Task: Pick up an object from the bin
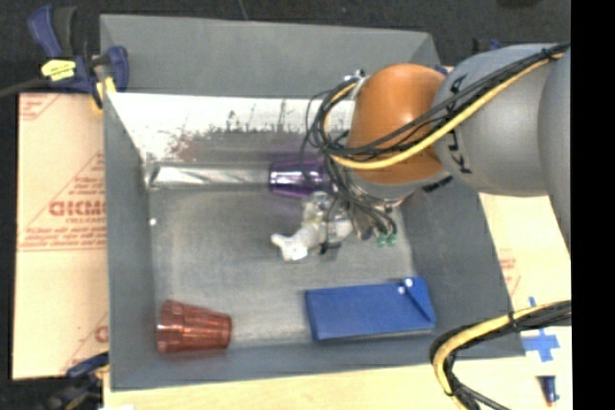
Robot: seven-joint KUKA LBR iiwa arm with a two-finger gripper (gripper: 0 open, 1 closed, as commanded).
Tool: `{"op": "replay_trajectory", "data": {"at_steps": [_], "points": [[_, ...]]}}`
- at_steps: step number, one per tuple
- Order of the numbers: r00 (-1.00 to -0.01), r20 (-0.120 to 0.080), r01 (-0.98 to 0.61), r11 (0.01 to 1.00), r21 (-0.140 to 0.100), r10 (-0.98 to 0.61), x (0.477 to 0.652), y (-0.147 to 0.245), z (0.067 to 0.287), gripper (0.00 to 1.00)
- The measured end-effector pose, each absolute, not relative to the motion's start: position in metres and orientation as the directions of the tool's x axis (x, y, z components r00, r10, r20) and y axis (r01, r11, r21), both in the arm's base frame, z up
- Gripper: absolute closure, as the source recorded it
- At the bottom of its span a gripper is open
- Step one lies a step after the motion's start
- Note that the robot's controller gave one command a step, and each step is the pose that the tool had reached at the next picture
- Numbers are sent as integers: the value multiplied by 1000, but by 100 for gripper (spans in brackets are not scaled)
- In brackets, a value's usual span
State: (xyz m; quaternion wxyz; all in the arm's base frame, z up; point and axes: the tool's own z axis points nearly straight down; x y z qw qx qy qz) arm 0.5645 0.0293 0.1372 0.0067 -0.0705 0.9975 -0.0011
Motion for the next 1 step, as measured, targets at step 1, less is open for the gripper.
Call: {"op": "replay_trajectory", "data": {"at_steps": [1], "points": [[-990,-20,-140,990,-4,-140,567,29,199,100]]}}
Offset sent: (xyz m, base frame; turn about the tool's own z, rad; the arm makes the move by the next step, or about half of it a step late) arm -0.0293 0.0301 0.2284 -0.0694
